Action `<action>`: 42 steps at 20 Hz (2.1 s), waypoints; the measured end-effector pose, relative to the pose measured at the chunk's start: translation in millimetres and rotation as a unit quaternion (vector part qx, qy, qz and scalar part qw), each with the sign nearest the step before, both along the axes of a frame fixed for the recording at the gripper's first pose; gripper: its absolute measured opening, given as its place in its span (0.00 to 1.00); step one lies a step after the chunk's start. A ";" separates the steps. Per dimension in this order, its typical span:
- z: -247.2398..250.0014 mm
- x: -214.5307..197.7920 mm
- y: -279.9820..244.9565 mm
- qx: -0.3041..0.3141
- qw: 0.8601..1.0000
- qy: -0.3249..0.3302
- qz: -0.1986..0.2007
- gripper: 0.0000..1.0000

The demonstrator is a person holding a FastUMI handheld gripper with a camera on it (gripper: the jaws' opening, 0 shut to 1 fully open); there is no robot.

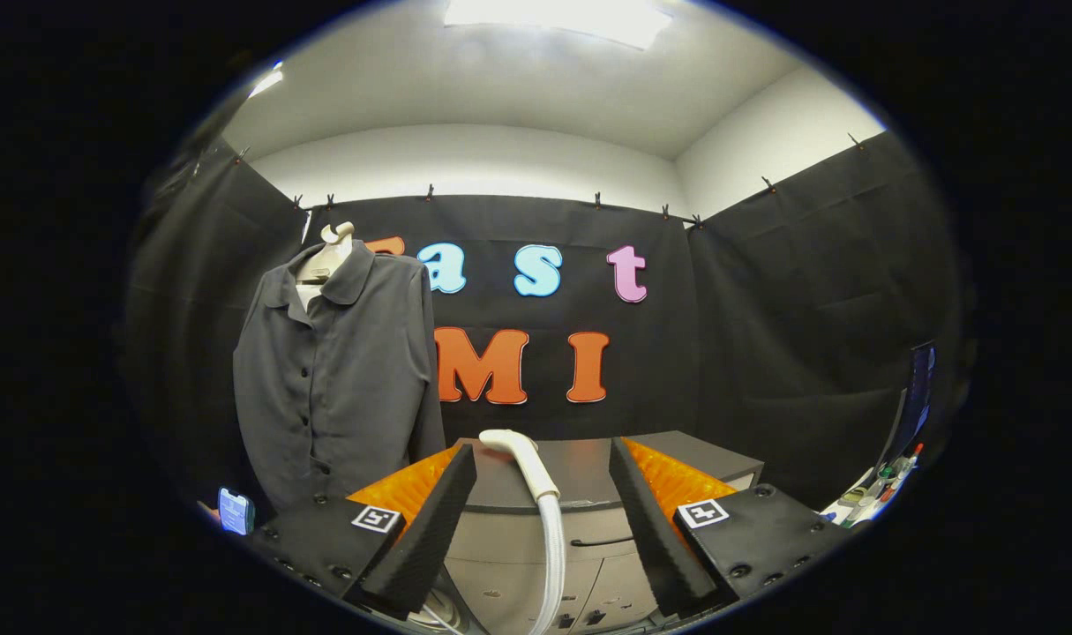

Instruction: Iron the clothes twice with a garment steamer, once on the left side and once on the right side.

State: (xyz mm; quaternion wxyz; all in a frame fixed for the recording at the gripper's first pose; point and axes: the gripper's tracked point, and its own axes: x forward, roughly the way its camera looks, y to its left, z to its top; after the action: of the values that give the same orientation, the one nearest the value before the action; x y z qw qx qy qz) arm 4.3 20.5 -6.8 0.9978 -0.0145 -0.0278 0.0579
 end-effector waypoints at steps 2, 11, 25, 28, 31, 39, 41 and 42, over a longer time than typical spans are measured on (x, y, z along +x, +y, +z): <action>-2.0 -0.7 0.1 0.002 1.000 0.002 -0.002 0.98; 1.2 -5.4 -1.5 0.006 1.000 -0.001 -0.006 0.98; 1.9 -9.5 -1.5 0.011 1.000 -0.003 -0.007 0.98; 1.1 -9.2 -1.6 0.011 1.000 -0.003 -0.006 0.98; -0.8 -6.8 -4.3 0.012 1.000 0.000 -0.007 0.98; -3.6 0.0 -7.7 0.012 1.000 0.003 -0.008 0.98; -4.9 2.6 -8.4 0.012 1.000 0.004 -0.010 0.98; -5.9 3.7 -9.0 0.012 1.000 0.005 -0.011 0.98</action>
State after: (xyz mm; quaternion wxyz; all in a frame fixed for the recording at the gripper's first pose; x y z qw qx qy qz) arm 8.0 11.5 -12.6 0.9987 -0.0024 -0.0234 0.0463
